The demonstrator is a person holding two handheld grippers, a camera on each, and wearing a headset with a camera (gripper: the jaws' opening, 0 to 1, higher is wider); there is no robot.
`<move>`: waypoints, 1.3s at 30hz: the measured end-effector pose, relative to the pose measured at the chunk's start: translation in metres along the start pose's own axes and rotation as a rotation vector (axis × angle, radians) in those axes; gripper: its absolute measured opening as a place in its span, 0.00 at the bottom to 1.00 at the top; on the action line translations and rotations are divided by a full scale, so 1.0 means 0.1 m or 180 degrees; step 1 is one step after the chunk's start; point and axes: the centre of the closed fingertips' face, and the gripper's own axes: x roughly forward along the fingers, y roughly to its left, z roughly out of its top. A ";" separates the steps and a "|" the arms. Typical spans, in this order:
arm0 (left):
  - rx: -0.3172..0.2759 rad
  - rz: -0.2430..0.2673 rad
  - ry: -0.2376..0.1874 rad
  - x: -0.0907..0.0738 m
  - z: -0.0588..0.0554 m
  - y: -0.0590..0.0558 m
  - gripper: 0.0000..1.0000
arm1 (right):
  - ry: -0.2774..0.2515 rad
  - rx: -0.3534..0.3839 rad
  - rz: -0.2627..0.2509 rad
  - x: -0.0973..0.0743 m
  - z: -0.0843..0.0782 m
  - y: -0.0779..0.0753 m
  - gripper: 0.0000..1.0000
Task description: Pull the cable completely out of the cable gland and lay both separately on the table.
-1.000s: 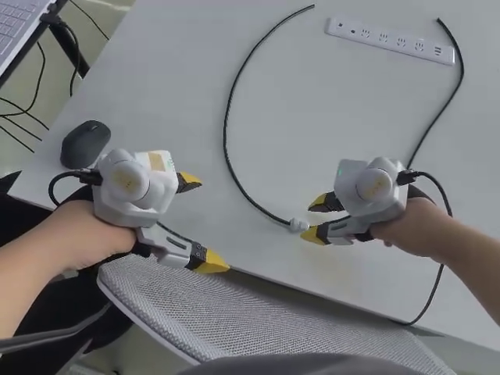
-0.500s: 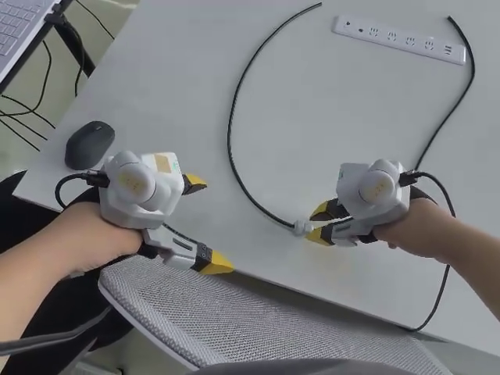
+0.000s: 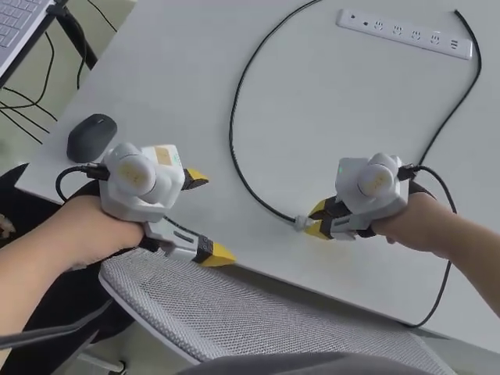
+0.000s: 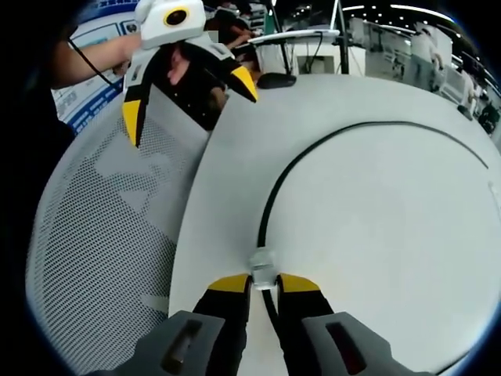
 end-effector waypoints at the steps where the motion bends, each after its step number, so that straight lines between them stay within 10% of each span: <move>1: -0.0001 0.0001 -0.0003 0.00 0.00 0.00 0.86 | -0.0003 0.0005 -0.0001 0.00 0.01 0.00 0.08; 39: 0.0315 -0.0241 -0.0186 0.06 0.40 -0.16 0.80 | -0.0409 0.0195 -0.0293 -0.49 0.47 0.39 0.06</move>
